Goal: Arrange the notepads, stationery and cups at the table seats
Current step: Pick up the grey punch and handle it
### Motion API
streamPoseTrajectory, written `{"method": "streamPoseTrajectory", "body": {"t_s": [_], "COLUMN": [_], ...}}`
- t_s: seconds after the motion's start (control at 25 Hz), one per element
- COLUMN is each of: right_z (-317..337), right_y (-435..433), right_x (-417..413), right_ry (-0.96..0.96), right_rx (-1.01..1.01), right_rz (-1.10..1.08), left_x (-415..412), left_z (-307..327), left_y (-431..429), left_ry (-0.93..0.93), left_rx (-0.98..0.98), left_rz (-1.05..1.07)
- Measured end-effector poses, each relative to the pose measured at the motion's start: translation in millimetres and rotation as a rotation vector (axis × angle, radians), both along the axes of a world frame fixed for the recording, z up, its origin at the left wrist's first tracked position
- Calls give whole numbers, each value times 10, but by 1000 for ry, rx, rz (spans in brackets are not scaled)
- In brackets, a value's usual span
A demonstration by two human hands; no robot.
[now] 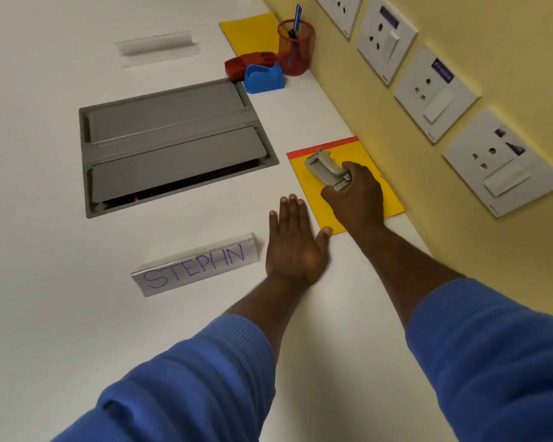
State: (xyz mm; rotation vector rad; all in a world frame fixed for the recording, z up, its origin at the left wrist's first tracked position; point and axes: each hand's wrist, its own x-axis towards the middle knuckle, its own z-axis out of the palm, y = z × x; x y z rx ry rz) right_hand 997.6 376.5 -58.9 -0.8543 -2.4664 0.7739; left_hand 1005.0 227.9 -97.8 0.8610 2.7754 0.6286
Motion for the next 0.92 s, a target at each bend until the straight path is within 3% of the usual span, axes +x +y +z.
{"method": "streamPoseTrajectory", "body": {"t_s": [0.52,0.92], "right_z": [-195,-269], "right_y": [-49,-96], "right_x": [-1277,-1388], "right_ry": [-43,-134], "right_rx": [113,183], "right_rz": [-16,3], "left_x": [18,4], "left_z": [13,48], "left_y": [10,1], "left_ry": [-17,-37], "left_rx": [-99,-187], "left_rz": [35,6]}}
